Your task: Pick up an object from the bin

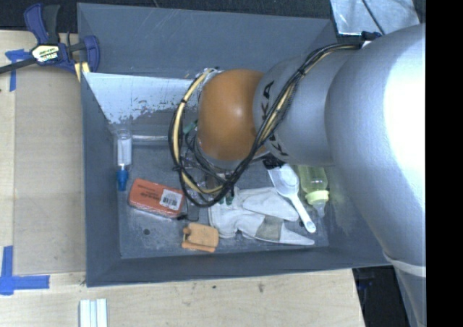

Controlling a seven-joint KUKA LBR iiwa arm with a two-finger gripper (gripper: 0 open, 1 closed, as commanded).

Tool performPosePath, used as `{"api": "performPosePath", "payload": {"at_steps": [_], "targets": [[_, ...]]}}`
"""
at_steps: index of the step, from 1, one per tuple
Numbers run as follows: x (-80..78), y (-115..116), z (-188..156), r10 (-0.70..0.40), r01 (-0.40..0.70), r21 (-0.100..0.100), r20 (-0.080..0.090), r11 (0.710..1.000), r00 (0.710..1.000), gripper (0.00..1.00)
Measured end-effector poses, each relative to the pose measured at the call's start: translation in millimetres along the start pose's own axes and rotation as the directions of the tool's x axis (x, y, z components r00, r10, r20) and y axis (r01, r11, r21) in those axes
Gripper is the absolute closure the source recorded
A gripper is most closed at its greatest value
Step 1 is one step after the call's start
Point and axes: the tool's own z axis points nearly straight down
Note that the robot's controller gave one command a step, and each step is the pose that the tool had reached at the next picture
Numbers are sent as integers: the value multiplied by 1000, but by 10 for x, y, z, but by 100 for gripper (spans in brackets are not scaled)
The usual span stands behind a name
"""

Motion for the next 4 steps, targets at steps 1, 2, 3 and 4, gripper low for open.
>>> {"api": "performPosePath", "payload": {"at_steps": [1,2,3,4], "targets": [[64,100,60,-56,56,4,-3,998,998,0],[42,313,115,41,-41,0,3,999,999,100],[42,313,115,41,-41,0,4,999,999,100],[27,264,-538,46,-46,3,-1,999,999,100]]}}
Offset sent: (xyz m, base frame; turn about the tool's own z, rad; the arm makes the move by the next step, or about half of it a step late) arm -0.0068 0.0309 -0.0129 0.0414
